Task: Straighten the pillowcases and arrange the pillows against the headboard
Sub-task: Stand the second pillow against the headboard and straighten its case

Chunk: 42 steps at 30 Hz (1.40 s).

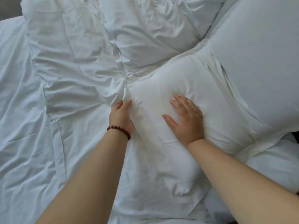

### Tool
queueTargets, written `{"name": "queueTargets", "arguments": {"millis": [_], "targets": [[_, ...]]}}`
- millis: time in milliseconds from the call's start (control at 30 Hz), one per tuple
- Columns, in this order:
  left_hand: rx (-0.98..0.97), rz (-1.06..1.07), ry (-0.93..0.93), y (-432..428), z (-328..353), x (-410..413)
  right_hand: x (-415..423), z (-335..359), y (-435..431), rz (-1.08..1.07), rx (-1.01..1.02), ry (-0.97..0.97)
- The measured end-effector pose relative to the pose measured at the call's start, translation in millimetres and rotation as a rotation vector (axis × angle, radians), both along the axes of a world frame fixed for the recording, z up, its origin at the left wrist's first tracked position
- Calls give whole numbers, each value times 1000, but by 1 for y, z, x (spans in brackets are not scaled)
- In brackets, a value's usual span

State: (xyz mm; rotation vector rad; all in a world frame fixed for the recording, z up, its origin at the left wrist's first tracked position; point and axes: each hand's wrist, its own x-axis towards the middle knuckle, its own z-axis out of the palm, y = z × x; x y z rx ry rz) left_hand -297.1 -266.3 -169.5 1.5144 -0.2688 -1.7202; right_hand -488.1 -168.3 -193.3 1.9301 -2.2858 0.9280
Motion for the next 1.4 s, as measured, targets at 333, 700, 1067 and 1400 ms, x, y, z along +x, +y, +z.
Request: {"name": "queueTargets", "arguments": {"millis": [333, 700, 1067, 1400], "targets": [[83, -229, -44, -59, 15, 8, -1, -12, -2, 3, -38, 48], [292, -626, -402, -66, 20, 23, 1, -17, -2, -2, -44, 67], [376, -247, 112, -60, 5, 16, 2, -18, -2, -6, -37, 68], [-182, -274, -427, -56, 15, 20, 1, -21, -3, -2, -25, 73]]}}
